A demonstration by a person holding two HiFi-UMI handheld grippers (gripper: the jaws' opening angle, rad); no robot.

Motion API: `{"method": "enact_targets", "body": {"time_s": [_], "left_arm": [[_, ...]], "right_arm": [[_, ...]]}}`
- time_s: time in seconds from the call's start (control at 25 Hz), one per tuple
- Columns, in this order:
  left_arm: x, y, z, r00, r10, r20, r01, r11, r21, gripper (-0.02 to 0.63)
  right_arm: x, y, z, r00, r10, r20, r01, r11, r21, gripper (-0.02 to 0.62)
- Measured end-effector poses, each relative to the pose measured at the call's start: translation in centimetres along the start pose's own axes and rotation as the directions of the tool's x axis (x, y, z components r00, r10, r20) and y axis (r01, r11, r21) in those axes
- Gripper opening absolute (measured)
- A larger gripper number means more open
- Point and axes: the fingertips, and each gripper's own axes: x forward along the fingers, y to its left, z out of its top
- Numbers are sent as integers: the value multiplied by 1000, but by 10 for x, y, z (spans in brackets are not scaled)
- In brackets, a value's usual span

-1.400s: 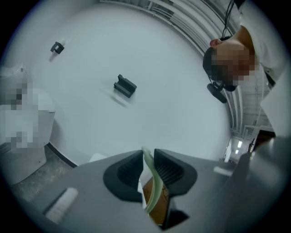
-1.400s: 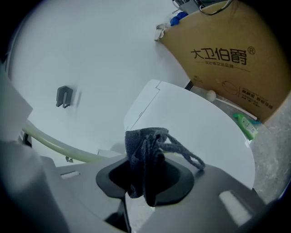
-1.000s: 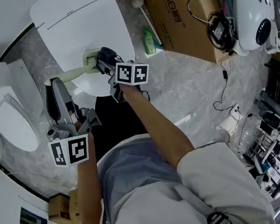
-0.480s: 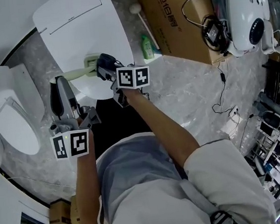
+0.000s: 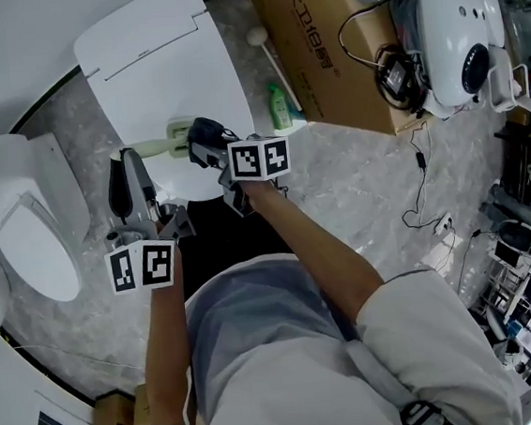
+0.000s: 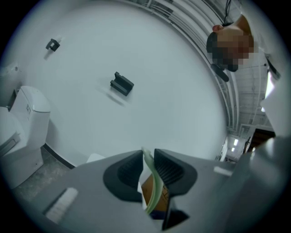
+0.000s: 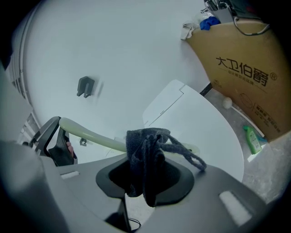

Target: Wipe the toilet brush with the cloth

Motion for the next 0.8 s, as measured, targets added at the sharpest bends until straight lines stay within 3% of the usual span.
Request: {"method": "enact_targets", "body": {"time_s": [0.8], "left_arm": [[-4, 0, 4, 1000, -15, 3, 15, 1000, 7, 0]], "right_arm": [[-29, 58, 10, 996, 51, -70, -57, 994, -97, 110]]}}
